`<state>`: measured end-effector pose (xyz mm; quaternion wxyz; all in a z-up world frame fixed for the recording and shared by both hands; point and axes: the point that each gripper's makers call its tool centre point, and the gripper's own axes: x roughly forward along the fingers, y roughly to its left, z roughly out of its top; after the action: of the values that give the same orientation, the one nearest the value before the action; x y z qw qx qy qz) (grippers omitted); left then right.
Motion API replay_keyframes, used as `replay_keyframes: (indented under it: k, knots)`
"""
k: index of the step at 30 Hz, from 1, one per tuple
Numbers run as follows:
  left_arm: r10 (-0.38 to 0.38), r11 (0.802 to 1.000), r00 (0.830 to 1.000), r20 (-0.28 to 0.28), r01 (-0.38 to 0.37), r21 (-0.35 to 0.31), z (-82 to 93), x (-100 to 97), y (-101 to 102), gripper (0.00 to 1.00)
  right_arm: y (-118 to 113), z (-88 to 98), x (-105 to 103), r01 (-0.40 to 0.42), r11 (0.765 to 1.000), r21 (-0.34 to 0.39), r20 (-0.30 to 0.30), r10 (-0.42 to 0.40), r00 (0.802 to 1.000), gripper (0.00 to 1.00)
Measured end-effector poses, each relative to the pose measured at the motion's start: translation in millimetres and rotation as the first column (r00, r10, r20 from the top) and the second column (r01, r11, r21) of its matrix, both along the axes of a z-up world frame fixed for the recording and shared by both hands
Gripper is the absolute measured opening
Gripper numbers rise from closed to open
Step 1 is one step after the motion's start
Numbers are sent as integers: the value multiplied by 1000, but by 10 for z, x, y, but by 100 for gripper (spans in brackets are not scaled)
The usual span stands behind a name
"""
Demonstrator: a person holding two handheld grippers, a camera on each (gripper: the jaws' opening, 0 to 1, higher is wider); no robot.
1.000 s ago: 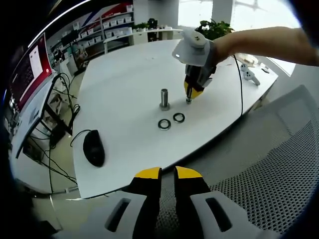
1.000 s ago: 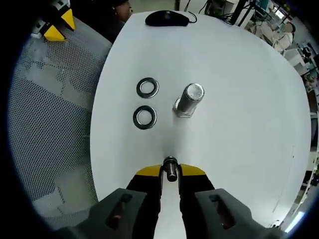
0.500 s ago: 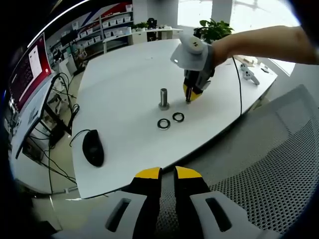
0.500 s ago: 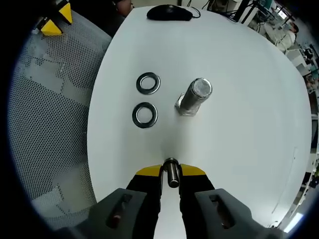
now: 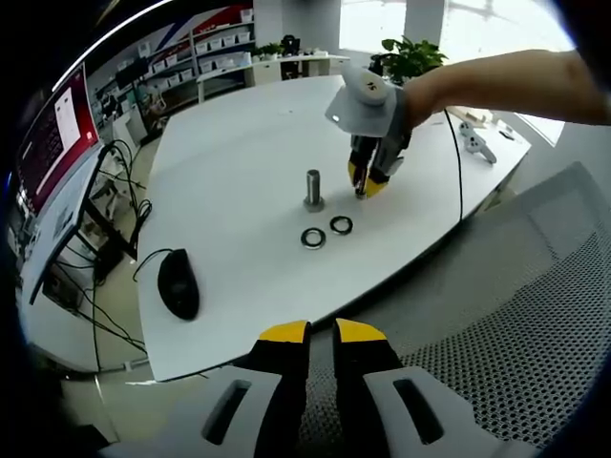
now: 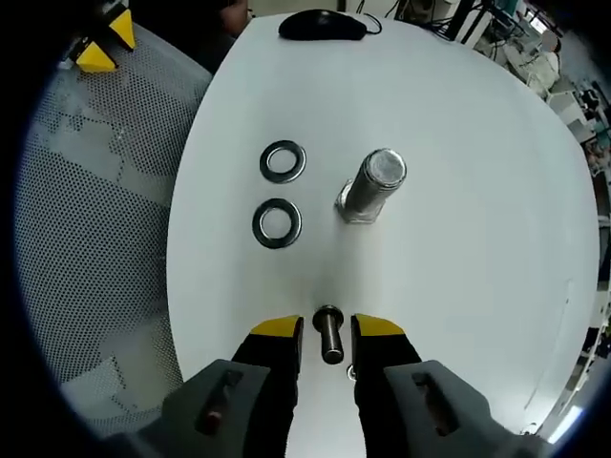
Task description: Place the washer onto the threaded stud by aligning its center hole with the stud, sliding it down to the base, and recovering from edge contact or off-axis alignment until the washer reaches the visible bottom stop.
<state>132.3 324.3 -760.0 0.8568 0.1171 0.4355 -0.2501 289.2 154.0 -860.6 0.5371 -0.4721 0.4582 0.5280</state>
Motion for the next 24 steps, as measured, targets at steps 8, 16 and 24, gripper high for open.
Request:
replay_keyframes:
  k: [8,16,24]
  knots:
    - [1,1000,1000,0,-1,-2,1,5,-2,7,-110,94,1,36,998,49,12,-36,999,27]
    - [0,1000,1000,1,0,-1,-3,7,-3,7,-277,124,11,114,988,107,4,-115,993,34]
    - [-1,1000,1000,0,1,1,-3,3,-5,7,-465,78,62,158,983,93,0,-159,987,33]
